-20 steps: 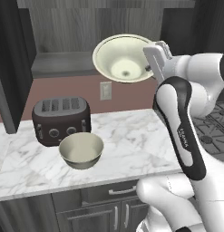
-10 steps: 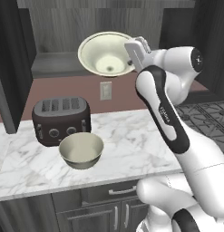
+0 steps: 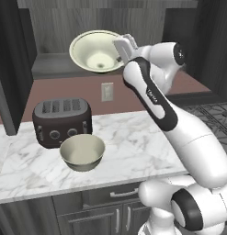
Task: Open the cabinet. Pick the bowls from the counter and place them in the cabinet. Then close the cabinet.
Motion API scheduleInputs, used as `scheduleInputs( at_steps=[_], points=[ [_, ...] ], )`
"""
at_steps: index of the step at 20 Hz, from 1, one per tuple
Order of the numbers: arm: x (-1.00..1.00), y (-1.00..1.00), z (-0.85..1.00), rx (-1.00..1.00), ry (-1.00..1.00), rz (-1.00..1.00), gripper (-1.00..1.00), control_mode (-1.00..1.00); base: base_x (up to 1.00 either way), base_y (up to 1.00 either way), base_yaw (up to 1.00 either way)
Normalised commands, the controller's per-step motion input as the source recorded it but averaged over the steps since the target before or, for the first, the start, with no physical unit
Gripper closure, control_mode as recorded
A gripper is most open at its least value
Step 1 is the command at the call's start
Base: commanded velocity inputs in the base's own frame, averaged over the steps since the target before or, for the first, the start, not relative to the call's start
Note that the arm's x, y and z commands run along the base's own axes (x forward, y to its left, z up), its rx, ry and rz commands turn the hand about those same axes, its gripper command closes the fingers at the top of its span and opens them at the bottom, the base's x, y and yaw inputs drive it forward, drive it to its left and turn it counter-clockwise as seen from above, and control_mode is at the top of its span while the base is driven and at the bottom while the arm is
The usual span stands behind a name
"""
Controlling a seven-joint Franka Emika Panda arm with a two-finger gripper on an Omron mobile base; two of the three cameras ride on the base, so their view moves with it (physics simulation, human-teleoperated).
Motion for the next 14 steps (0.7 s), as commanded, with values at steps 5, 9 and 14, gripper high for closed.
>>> scheduleInputs(
  at_steps=[5,9,14],
  points=[
    [0.47,0.29,0.0,0.0,0.0,0.0,1.0,-1.0,0.0,0.0,0.0],
    [0.49,0.28,0.0,0.0,0.0,0.0,1.0,-1.0,0.0,0.0,0.0],
    [0.51,0.22,0.0,0.0,0.02,0.0,1.0,-1.0,0.0,0.0,0.0]
  ],
)
